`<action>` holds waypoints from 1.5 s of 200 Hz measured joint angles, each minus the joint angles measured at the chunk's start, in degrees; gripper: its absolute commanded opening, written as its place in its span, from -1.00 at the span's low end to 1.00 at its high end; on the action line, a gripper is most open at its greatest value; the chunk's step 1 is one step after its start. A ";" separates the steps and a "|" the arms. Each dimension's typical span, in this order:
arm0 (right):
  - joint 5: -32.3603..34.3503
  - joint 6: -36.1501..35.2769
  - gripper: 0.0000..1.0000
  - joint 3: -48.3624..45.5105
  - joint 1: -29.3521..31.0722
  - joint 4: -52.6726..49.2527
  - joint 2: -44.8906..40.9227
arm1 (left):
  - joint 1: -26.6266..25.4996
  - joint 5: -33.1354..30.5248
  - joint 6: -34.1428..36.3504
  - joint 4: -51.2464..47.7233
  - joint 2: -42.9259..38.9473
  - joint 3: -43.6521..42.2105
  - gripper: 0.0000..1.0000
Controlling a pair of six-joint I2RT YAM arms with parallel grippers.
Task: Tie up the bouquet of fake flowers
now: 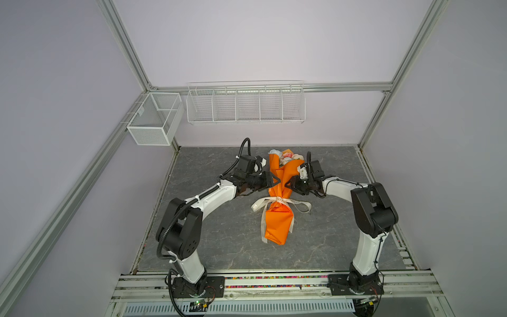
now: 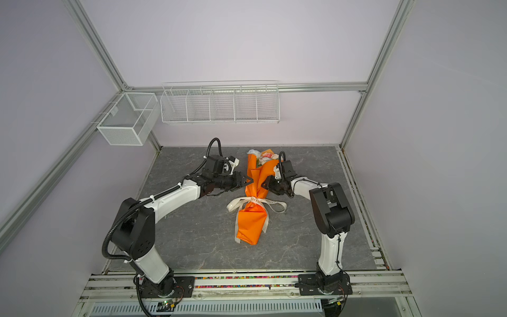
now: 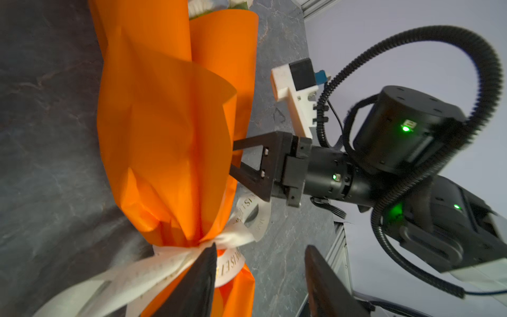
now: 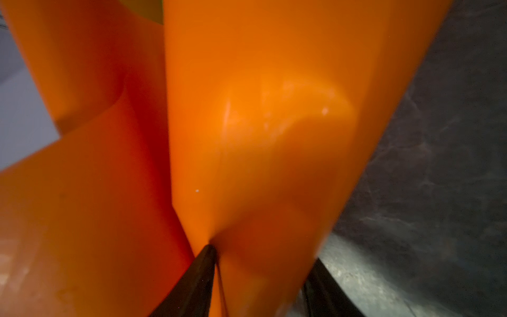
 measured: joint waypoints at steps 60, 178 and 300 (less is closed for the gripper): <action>-0.09 -1.46 -0.04 1.70 -0.37 -1.33 1.60 | 0.22 -1.09 5.57 -6.40 13.51 12.79 -0.61; -0.46 -3.04 -0.14 3.91 -1.81 -3.65 4.87 | 4.35 1.77 0.13 -0.31 18.14 5.57 -0.86; -4.98 -10.88 0.24 14.38 -4.57 -11.85 9.64 | 3.98 -0.52 -4.74 2.34 9.92 -1.01 -0.09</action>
